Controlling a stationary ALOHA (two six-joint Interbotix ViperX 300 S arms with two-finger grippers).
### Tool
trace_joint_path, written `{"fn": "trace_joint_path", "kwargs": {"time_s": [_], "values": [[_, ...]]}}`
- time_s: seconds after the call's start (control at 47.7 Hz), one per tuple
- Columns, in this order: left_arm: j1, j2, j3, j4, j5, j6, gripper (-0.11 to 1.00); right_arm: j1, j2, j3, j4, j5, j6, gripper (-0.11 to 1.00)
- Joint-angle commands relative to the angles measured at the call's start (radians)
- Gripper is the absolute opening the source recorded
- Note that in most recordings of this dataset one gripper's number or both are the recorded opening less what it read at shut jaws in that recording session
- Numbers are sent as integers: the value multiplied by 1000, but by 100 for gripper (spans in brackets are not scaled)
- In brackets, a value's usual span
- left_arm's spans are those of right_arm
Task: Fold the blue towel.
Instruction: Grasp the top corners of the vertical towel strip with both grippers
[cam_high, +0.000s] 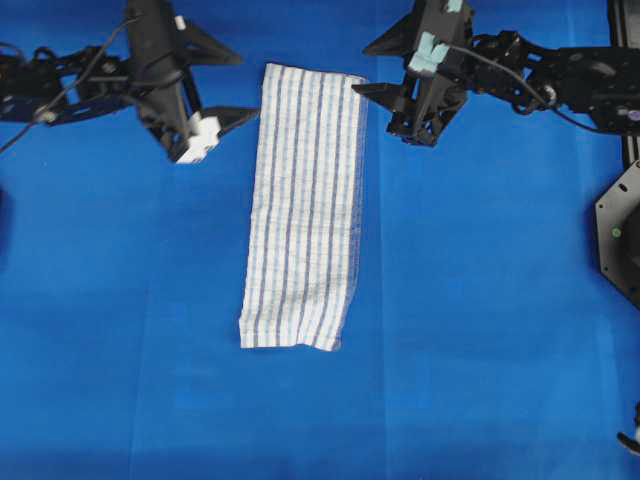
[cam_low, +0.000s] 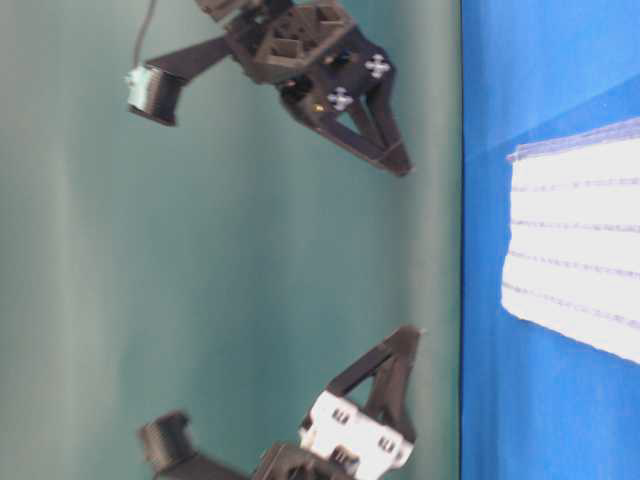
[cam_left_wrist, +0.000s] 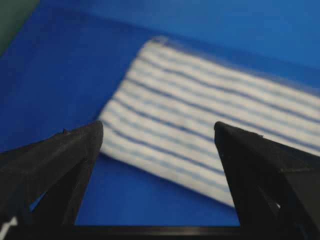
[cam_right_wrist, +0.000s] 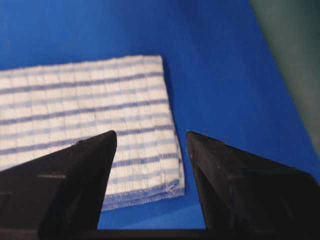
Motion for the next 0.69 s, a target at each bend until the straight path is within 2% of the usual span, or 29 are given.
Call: {"fn": "trace_joint_path", "kwargs": {"time_s": [0.0, 0.293, 0.67], "values": [[28, 40, -55, 3, -9, 12, 89, -11, 21, -9, 3, -23, 2, 91], [91, 167, -133, 6, -38, 20, 89, -54, 146, -20, 6, -87, 0, 91], [130, 344, -184, 9, -109, 20, 88, -58, 298, -69, 14, -129, 5, 91]]}}
